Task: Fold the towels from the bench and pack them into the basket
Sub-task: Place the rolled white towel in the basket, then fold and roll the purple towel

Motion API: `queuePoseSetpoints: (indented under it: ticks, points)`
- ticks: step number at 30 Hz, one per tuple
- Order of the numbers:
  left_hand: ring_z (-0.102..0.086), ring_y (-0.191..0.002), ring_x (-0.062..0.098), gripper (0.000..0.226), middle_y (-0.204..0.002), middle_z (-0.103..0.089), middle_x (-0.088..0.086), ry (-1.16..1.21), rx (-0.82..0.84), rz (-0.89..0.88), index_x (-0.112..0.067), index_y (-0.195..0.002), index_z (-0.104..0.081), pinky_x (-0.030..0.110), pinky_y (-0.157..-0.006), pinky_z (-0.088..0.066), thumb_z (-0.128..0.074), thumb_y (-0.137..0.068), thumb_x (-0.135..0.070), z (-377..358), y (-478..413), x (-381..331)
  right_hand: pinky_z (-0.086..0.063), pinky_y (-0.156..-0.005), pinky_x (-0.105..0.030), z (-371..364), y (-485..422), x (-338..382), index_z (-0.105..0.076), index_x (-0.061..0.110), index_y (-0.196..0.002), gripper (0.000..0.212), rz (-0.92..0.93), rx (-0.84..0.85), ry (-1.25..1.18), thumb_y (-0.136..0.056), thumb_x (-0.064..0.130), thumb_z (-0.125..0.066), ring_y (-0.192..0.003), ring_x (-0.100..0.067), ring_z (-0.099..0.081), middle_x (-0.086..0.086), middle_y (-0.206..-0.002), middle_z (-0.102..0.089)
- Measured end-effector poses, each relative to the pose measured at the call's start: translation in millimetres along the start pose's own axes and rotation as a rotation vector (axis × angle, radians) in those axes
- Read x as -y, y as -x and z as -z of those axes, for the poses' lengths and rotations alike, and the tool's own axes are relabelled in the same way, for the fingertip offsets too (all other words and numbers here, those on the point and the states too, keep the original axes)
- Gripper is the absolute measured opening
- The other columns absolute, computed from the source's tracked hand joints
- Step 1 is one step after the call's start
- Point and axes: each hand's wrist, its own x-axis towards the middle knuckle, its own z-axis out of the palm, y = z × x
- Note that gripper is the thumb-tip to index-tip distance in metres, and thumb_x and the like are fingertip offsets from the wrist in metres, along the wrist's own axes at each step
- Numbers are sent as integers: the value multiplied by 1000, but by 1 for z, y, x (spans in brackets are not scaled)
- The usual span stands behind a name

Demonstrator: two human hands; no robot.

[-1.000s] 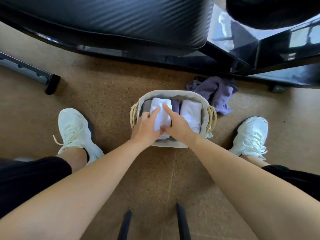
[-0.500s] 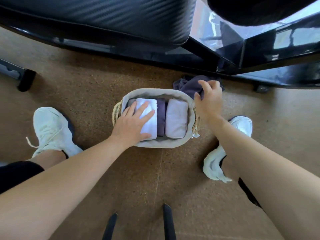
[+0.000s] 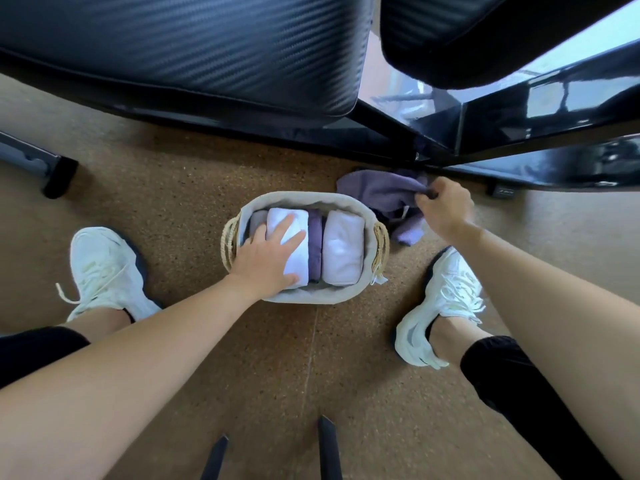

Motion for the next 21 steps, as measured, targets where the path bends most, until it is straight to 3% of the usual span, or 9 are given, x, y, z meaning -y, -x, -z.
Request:
queuePoseSetpoints:
  ticks: [2,5,7,10,14,21]
  points:
    - [-20,-147,33,80,-169,2,-6,33,25,16,-42,-158,-13,48,-110,-40,-57,-93,-58,19,10,-6,-32,-57,-29,21,20,0,-53,19,-77,19,26,-48,-64,-92,23,-64,-70,-23,-49,-3,-77,-56]
    - [-21,-148,30,69,-167,-11,-4,99,41,39,-41,-155,-25,48,-112,-37,-54,-95,-58,52,32,-12,-36,-56,-29,54,49,7,-47,17,-66,28,41,-26,-186,-86,18,-67,-61,-19,-46,1,-63,-49]
    - [-35,-140,26,62,-160,-33,-1,161,36,25,-36,-151,-39,45,-109,-43,-55,-95,-58,74,50,-16,-38,-56,-30,77,71,16,-48,17,-68,25,66,-20,-286,-84,14,-67,-60,-17,-46,-1,-63,-50]
    - [-55,-123,20,51,-145,-54,0,315,75,-16,-33,-145,-51,39,-97,-52,-55,-98,-53,113,81,-27,-40,-54,-18,107,103,30,-46,19,-69,31,148,-43,-400,-84,10,-71,-61,-14,-46,1,-66,-48]
    - [-57,-125,17,44,-144,-58,-5,363,29,-125,-33,-142,-54,38,-100,-51,-56,-100,-45,164,126,-51,-48,-66,-27,145,152,48,-55,24,-82,23,283,-31,-548,-89,15,-74,-71,-12,-57,2,-76,-59]
    - [-52,-128,6,66,-146,-54,-13,581,-319,-231,-34,-149,-45,33,-106,-48,-71,-90,-49,210,211,-90,-46,-70,-29,203,257,72,-63,14,-90,9,421,54,-832,-93,15,-71,-72,-11,-57,-4,-78,-66]
